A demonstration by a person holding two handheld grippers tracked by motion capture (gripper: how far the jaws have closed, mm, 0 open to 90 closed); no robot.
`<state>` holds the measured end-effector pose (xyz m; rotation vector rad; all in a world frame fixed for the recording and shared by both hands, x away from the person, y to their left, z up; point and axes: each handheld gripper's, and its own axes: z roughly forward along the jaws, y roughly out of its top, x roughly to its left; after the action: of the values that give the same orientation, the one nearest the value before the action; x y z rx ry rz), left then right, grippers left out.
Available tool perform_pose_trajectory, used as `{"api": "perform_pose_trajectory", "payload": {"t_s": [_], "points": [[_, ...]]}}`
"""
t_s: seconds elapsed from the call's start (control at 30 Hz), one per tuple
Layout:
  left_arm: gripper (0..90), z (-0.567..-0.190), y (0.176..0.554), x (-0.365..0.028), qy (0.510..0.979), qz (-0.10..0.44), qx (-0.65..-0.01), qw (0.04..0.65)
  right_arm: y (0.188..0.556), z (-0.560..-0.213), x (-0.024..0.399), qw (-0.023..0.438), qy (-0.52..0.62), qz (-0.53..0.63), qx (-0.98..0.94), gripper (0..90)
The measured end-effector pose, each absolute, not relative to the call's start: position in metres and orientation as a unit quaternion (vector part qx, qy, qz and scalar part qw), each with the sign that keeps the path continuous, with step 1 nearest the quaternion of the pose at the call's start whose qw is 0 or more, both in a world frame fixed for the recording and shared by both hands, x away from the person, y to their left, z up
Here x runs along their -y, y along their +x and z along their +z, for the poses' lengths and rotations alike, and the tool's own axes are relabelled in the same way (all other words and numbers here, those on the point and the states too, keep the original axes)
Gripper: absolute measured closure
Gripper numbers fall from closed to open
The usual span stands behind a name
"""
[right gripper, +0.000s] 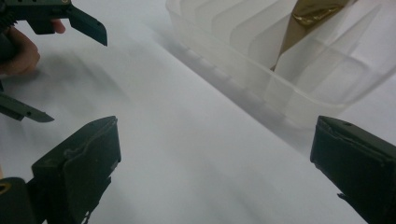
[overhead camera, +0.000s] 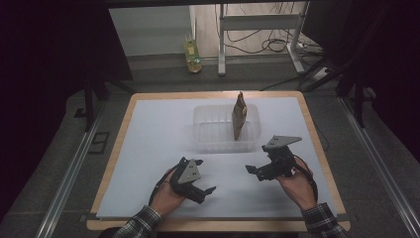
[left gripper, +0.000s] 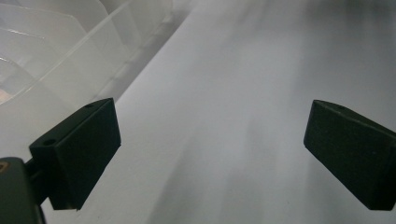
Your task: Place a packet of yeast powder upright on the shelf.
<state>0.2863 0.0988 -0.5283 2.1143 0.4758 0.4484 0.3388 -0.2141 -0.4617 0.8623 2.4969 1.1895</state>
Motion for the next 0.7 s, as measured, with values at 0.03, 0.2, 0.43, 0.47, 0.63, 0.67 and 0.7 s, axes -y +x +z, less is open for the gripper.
{"api": "perform_pose_trajectory", "payload": {"t_s": [0.03,0.2,0.43,0.47,0.63,0.67,0.7], "points": [[3.8,-0.528,0.286,-0.099,0.854,0.181,-0.192,0.448,0.337,-0.462,0.216,0.122,0.296,0.407,-0.855,2.0],[3.8,-0.529,0.286,-0.098,0.855,0.18,-0.191,0.447,0.331,-0.465,0.225,0.125,0.301,0.407,-0.853,2.0],[3.7,-0.529,0.286,-0.098,0.856,0.18,-0.191,0.446,0.323,-0.468,0.238,0.129,0.311,0.403,-0.851,2.0],[3.7,-0.529,0.286,-0.098,0.856,0.18,-0.19,0.446,0.322,-0.469,0.239,0.13,0.311,0.401,-0.852,2.0],[3.6,-0.53,0.287,-0.098,0.857,0.179,-0.19,0.444,0.318,-0.475,0.246,0.133,0.31,0.391,-0.856,2.0],[3.6,-0.53,0.287,-0.098,0.858,0.179,-0.19,0.443,0.317,-0.476,0.246,0.131,0.31,0.389,-0.857,2.0],[3.5,-0.53,0.287,-0.097,0.858,0.179,-0.189,0.443,0.316,-0.478,0.248,0.13,0.309,0.385,-0.86,2.0]]}}
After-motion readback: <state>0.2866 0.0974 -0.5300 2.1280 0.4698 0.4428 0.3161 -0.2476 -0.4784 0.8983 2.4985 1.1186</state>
